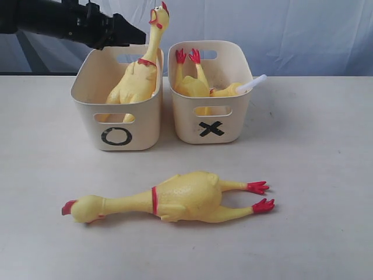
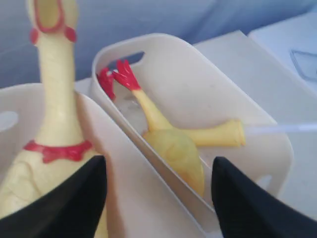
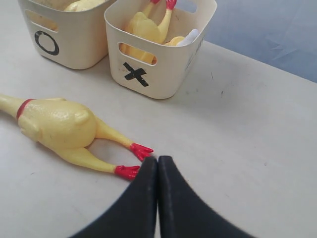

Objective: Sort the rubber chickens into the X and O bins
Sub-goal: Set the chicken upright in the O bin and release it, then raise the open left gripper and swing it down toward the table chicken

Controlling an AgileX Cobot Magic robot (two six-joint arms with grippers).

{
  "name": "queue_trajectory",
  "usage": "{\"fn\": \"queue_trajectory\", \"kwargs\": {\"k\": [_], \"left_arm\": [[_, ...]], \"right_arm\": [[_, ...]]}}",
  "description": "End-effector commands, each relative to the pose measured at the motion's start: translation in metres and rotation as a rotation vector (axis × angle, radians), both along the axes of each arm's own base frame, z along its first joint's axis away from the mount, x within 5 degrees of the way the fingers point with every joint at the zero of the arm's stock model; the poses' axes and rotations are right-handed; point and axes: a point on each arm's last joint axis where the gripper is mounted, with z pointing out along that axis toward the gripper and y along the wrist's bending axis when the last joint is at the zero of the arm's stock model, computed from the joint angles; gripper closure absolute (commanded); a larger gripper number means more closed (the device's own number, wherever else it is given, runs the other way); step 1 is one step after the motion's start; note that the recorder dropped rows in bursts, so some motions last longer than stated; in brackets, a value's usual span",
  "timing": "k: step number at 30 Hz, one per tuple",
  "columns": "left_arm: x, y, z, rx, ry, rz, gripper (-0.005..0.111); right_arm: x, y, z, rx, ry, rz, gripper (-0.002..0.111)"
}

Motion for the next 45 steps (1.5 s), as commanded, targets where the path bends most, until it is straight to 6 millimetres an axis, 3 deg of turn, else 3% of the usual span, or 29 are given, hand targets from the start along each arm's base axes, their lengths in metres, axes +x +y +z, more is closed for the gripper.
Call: {"fn": "queue_trajectory", "kwargs": {"k": [1,7,18,22,28,36,45], "left_arm": [[-0.020,-0.003,0.011,0.046,0.036,-0.172,0.048],[-0.037,-0.002,0.028,0.091,0.018,-0.279,0.056],[-0.052,-0.001,0.045,0.262,-0.062,-0.331,0.056],[-0.052,0.003,0.040,0.333,-0.041,-0.330,0.057],[-0.053,0.010,0.031,0.443,-0.025,-0.345,0.076],[-0.057,0.018,0.012,0.549,0.030,-0.375,0.079],[-0.062,0.026,-0.004,0.640,0.074,-0.408,0.107]], "right_arm": [[0.000,0.000,0.000,0.005,-0.015,0.005,0.109],[0.000,0.000,0.001,0.007,-0.017,0.007,0.109],[0.000,0.000,0.001,0.012,-0.026,0.011,0.109],[0.000,0.001,0.001,0.013,-0.027,0.011,0.109],[0.000,0.001,0.001,0.013,-0.027,0.011,0.109],[0.000,0.001,0.001,0.012,-0.028,0.012,0.109],[0.000,0.001,0.001,0.012,-0.028,0.012,0.109]]}}
